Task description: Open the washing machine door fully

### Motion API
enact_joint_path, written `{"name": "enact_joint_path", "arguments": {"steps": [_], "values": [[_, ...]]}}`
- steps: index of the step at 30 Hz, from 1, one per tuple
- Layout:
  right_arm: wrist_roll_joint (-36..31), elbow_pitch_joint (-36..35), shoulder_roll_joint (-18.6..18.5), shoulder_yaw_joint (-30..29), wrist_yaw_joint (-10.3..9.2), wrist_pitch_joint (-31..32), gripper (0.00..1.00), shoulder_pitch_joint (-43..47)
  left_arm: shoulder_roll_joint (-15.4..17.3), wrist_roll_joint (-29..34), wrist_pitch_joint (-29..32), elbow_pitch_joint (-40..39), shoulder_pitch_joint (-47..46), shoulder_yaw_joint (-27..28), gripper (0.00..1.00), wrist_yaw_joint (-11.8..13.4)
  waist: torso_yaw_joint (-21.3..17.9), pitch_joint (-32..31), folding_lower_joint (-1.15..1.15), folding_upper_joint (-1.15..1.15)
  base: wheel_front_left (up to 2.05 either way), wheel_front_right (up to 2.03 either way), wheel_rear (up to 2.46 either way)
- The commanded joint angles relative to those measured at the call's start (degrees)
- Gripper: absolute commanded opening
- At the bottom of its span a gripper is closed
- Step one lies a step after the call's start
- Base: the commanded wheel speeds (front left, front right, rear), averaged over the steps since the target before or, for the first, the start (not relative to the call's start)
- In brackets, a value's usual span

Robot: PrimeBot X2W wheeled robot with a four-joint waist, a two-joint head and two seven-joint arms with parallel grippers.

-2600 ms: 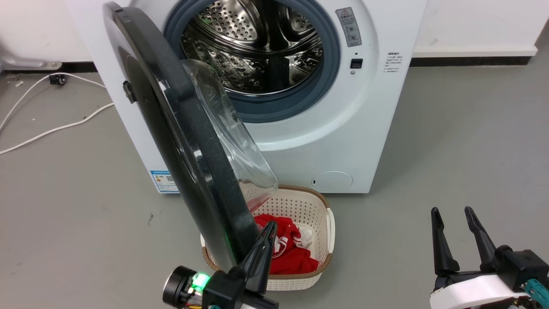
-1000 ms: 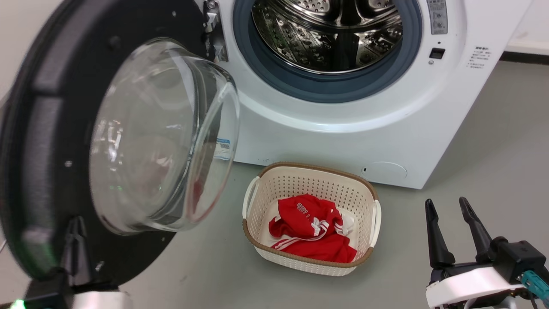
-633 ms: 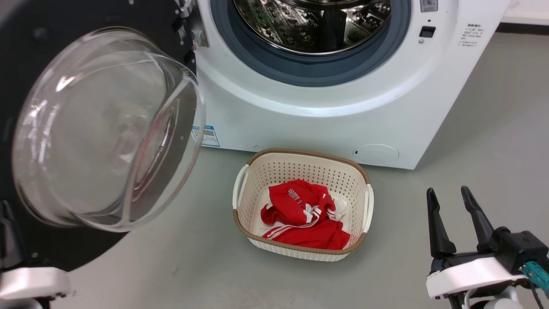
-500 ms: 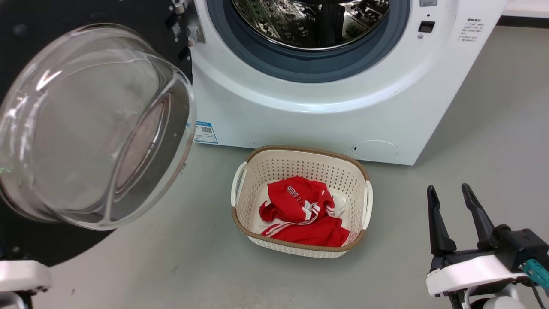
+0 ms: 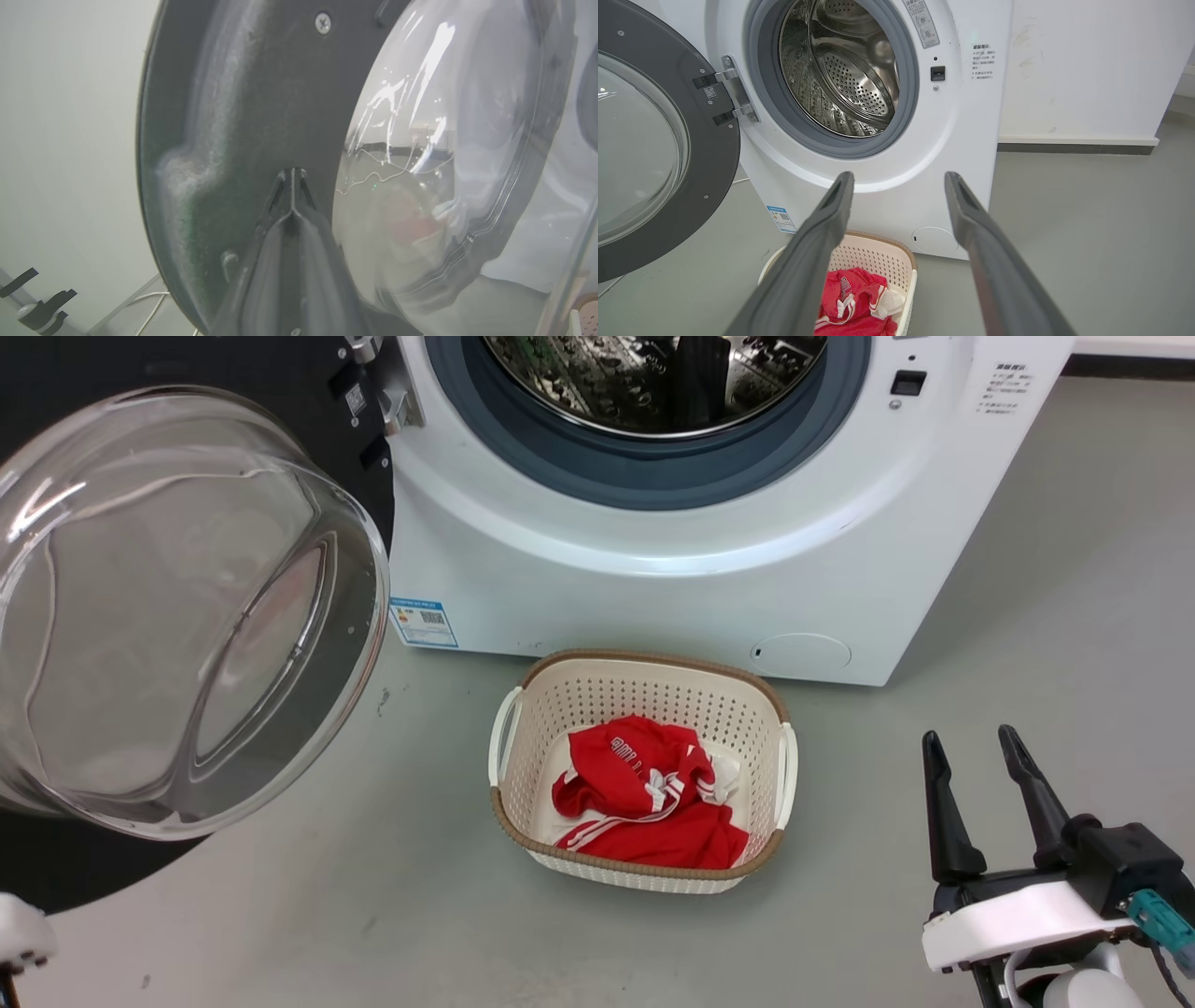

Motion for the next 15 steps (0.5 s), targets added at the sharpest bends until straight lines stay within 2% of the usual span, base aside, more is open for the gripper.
{"name": "enact_joint_path", "arguments": {"steps": [1, 4, 9, 15], "values": [[-0.53, 0.14, 0.09, 0.00, -0.04, -0.29, 1.00, 0.06, -0.33, 0.19, 0.14, -0.08, 0.91, 0.38, 0.00, -0.10, -0.21, -0.46, -0.01, 0.00, 0.00, 0.00, 0.00], [-0.82, 0.74, 0.09, 0.24, -0.04, -0.47, 1.00, 0.64, -2.29, 1.06, 0.14, -1.98, 3.64, 0.79, 0.00, 0.10, -0.71, -1.95, -0.01, 0.00, 0.00, 0.00, 0.00], [-0.30, 1.58, 0.10, 0.30, -0.03, -0.71, 1.00, 2.05, -7.54, 2.26, 0.14, -7.28, 10.03, 0.61, 0.00, -0.29, -0.85, -4.54, -0.01, 0.00, 0.00, 0.00, 0.00], [-0.13, 2.27, 0.10, 0.57, -0.04, -0.85, 1.00, 3.36, -13.87, 4.03, 0.14, -12.94, 16.50, -2.66, 0.00, -1.66, -0.68, -7.32, -0.01, 0.00, 0.00, 0.00, 0.00]]}}
